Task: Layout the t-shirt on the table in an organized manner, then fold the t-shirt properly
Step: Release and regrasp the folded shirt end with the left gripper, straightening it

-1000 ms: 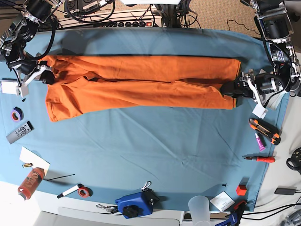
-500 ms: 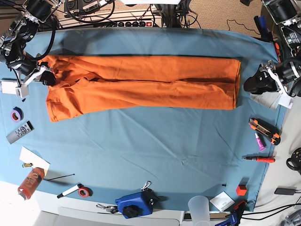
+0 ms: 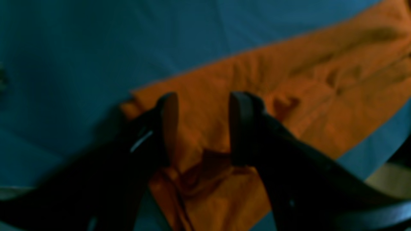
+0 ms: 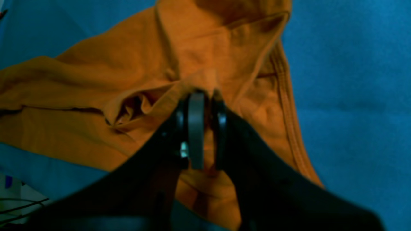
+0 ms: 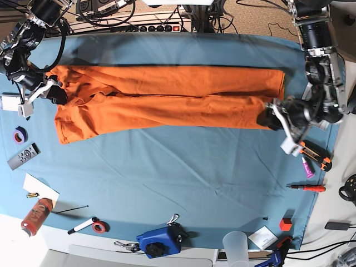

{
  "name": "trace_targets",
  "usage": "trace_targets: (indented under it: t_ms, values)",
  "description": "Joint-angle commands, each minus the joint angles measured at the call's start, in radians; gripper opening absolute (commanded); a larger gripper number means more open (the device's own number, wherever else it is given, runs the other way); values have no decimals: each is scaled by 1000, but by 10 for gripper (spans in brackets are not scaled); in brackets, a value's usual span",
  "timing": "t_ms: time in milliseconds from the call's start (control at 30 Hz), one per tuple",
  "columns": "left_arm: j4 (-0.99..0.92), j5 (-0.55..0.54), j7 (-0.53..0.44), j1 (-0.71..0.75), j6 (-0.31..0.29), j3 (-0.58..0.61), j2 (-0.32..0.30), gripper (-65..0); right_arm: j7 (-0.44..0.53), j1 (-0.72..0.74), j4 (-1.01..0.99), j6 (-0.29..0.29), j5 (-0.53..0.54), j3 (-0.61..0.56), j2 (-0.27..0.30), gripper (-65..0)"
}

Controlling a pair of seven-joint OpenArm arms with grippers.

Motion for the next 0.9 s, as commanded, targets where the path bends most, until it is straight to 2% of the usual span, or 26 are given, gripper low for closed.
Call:
trace_targets:
  t_ms: [0,267,500,700,800,867]
  values:
    - [17,-2,25,-11,7,9,-14,-380,14,9,18,1,24,4,23,-591]
    - [21,-20,93,90,4,-23,-20,-380,14,9,18,1,24,4,23,-591]
    - [31,-20,44,146,0,-79,-20,-380,14,9,18,1,23,4,23,-591]
    - [171,-4,34,126,0,-150,-20,-379,14,9,18,1,20,4,23,-591]
    - [275,89,15,128,0,-167,-20,-379,14,9,18,1,20,4,23,-591]
    - [306,166,-31,151,1,-168,-19,-364,14,9,18,1,19,4,23,-591]
